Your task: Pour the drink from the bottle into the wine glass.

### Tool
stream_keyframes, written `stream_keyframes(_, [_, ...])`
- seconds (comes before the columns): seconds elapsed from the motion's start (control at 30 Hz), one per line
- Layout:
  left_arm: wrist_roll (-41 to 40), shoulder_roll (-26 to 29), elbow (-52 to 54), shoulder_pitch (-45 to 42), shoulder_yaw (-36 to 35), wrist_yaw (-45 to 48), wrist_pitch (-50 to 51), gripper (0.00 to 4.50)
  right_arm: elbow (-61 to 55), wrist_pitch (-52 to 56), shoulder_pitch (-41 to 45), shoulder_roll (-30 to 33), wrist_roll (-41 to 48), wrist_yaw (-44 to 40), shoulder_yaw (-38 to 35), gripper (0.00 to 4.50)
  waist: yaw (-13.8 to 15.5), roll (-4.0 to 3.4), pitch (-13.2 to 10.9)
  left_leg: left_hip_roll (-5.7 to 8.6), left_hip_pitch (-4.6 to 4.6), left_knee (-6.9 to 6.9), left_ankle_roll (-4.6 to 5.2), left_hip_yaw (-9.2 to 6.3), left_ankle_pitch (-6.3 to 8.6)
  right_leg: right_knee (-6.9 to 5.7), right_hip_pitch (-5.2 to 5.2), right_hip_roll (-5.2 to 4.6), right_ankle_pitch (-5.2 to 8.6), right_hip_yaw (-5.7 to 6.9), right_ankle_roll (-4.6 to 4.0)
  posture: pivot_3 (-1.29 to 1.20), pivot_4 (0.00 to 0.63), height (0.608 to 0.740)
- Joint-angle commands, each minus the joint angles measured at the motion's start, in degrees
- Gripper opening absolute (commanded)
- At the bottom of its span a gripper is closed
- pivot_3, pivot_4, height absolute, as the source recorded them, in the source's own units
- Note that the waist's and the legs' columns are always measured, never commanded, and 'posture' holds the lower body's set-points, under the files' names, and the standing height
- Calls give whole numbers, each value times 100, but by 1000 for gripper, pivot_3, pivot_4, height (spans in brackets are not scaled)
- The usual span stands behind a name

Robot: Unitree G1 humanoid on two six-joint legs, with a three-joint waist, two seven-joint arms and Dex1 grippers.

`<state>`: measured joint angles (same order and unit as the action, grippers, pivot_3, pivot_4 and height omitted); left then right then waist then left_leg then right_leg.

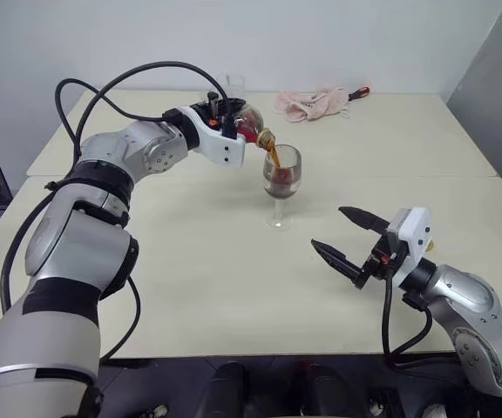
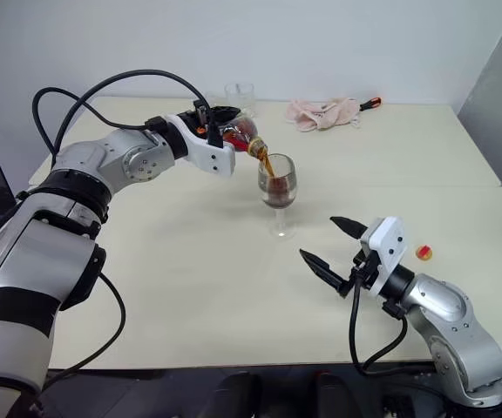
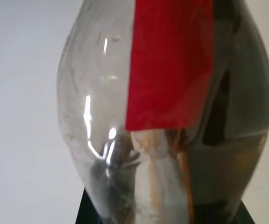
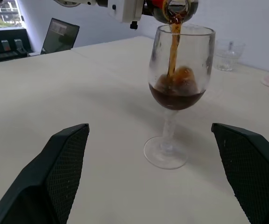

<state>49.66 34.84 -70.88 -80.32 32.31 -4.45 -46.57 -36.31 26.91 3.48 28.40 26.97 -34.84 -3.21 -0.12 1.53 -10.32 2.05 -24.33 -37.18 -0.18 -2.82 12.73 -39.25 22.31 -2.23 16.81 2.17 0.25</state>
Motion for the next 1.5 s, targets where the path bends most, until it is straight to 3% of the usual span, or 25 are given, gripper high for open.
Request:
stream_keyframes(0.03, [-39,60,30,-251,-20,-142,33,791,-142,-176,34,37,-10,19,-68,4500,0,0,0,0,0,0,0,0,0,-1,0,0,1,0,1,0,150,740])
stream_keyframes(0.7, [-239,10,-25,-231,-171,-32,20,791,-146,-178,69,26,-35,34,-76,4500,-1,0,0,14,0,-21,0,-1,0,-30,2,-11,10,-3,15,0,150,740])
stream_keyframes(0.87, [-1854,-343,-186,16,-1283,1410,-115,791,-137,-151,129,37,-20,24,-71,4500,5,0,0,13,-5,-41,1,-4,1,-36,2,-11,11,-1,16,0,150,740])
stream_keyframes(0.97, [-2434,-444,-145,178,-1680,2147,50,791,-135,-140,164,56,-14,8,-76,4500,-5,0,0,14,-6,-64,2,-2,2,-48,0,-11,14,-7,20,0,150,740])
stream_keyframes(1.2, [-4290,-710,-42,780,-3144,3663,1329,770,-273,-7,529,161,147,-51,-38,4500,-34,-1,0,13,-4,-68,4,-4,3,-63,2,-8,17,-8,20,0,150,740])
stream_keyframes(1.3, [-5078,-763,9,1106,-3890,3786,2208,770,-348,492,1420,54,536,279,-68,4500,-96,-1,1,14,-4,-74,5,-3,3,-69,5,-8,17,-11,20,0,150,740])
stream_keyframes(1.5, [-5633,-689,312,2051,-4555,3314,2939,770,-330,1467,2578,280,1058,273,212,4500,-147,1,4,12,-4,-71,5,-21,3,-69,3,-8,18,-7,17,0,150,740])
